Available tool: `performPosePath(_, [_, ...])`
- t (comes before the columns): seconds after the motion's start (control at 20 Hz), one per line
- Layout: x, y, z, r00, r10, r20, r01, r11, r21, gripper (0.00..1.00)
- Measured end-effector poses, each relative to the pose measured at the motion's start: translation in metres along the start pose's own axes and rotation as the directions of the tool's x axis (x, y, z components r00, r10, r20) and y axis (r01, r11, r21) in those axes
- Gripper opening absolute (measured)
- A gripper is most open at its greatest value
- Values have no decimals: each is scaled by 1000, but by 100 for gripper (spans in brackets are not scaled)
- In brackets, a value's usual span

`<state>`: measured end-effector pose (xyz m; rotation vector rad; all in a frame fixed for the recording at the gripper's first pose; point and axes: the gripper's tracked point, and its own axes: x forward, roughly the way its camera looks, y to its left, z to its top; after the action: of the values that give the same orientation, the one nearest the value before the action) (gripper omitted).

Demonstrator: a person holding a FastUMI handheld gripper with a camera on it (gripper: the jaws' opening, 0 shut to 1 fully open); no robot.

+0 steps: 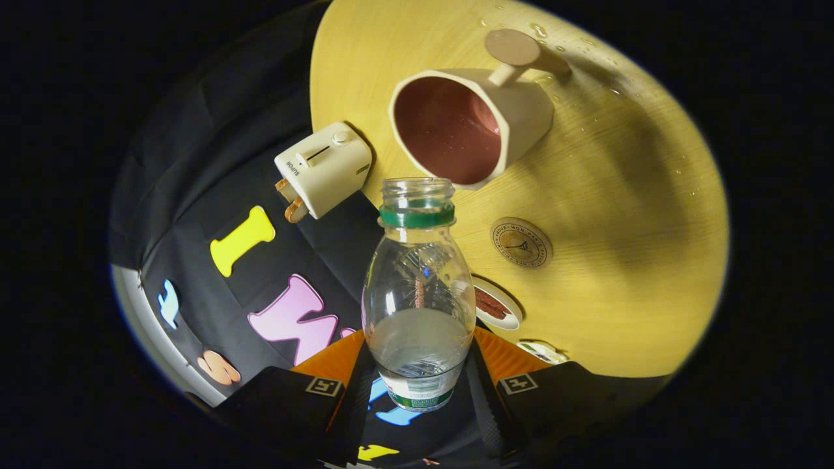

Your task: Take the bottle from table, then pour the juice into the cup, finally place the bottle on the coaster

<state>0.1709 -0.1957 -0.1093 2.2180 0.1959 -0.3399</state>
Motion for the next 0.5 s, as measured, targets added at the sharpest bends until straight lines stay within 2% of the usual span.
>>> performPosePath(0.1, [-5,2,-6,1000,9,12,-7,992,-129,72])
performPosePath(0.2, [-12,3,-12,1000,11,25,-4,959,-283,72])
performPosePath(0.35, [-23,1,-26,999,9,49,18,843,-538,72])
performPosePath(0.5, [-30,-1,-44,997,34,65,24,686,-727,72])
